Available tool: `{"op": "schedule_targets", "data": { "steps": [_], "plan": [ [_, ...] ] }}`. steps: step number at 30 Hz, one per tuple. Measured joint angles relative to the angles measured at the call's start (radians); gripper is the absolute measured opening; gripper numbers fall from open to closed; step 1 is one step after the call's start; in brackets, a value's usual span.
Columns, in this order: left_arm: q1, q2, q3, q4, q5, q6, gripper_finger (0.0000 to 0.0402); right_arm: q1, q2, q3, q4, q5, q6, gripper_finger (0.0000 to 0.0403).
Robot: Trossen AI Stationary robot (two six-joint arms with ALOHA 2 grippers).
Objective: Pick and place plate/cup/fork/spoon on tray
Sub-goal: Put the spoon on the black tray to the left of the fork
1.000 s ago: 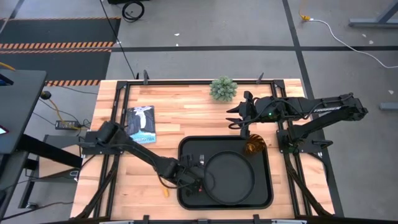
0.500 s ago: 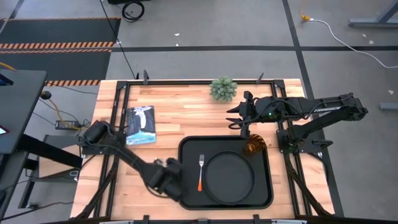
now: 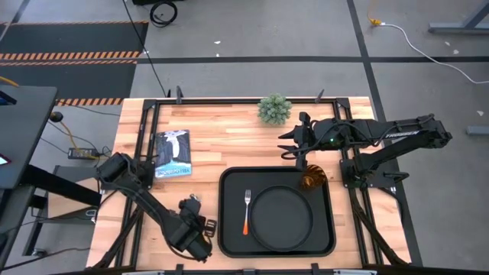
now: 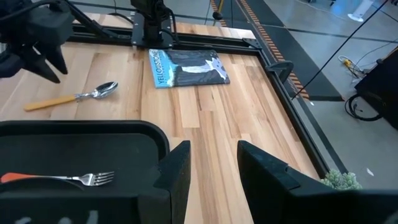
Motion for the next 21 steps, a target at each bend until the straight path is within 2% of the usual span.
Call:
{"op": "schedule_targets", "data": {
  "steps": [5,21],
  "plan": [
    [0.002,0.017,-0.068,0.070,0.013,-0.065,0.0166,0.000,0.000,0.000,-0.002,0.000,-0.010,0.0138],
    [0.007,0.016,-0.083,0.091,0.027,-0.061,0.0158,0.000,0.000,0.000,0.001,0.000,-0.011,0.0138]
  ]
}}
